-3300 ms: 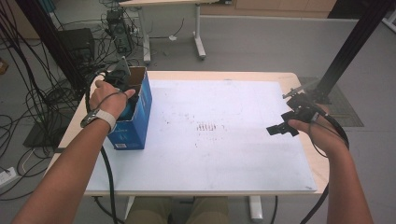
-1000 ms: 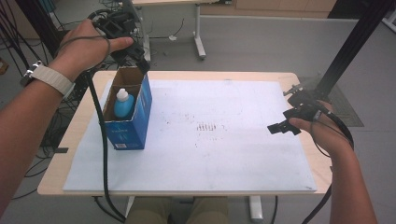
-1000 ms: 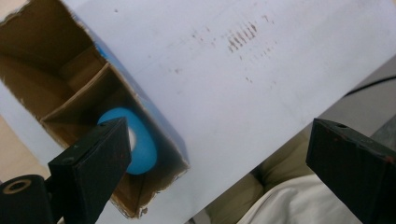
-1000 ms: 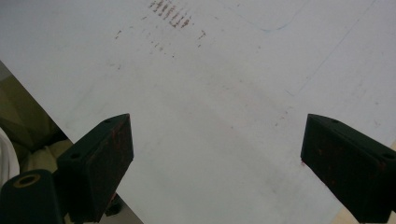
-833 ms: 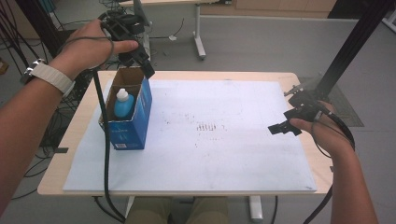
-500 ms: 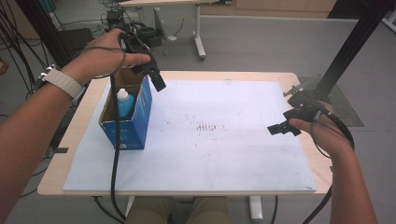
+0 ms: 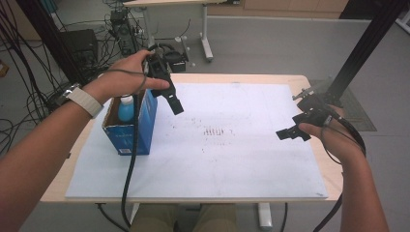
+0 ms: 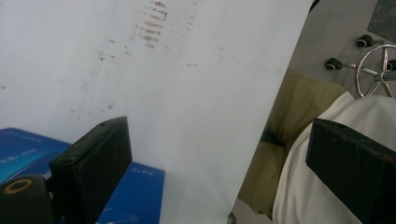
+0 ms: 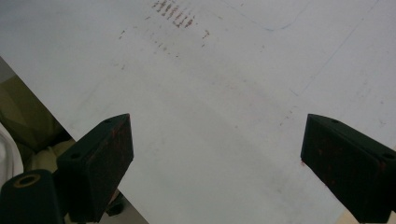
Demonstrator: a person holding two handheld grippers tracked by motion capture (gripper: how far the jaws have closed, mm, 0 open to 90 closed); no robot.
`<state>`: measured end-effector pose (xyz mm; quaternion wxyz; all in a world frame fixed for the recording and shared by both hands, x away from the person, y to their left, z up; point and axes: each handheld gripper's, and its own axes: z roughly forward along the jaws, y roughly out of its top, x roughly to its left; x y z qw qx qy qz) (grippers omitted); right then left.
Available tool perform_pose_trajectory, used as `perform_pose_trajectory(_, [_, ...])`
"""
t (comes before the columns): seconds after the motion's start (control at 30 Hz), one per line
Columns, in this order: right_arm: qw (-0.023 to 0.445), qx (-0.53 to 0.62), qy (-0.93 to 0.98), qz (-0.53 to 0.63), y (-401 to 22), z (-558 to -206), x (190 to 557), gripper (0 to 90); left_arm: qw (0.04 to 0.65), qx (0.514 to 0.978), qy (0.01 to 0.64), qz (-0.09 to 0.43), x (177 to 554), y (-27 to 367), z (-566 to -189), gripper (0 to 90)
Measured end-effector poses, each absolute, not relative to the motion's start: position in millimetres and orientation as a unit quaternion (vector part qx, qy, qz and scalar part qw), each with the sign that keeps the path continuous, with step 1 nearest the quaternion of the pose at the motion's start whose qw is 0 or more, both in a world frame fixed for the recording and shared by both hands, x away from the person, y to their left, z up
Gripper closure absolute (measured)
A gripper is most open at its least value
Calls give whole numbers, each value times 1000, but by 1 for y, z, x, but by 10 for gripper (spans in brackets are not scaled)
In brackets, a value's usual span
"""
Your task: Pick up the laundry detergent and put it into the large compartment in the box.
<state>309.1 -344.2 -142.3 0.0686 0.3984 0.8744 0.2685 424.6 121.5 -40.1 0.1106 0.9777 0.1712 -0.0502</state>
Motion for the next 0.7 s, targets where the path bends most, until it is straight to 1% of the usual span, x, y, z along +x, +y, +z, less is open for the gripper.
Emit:
perform_pose_trajectory(0.4, [66,403,873,268,-343,-147,307,91,102,986,126,-44,414,99,-70,75])
perform_pose_trajectory(0.7, [67,403,872,270,-342,-146,305,91,98,988,112,-46,411,93,-83,78])
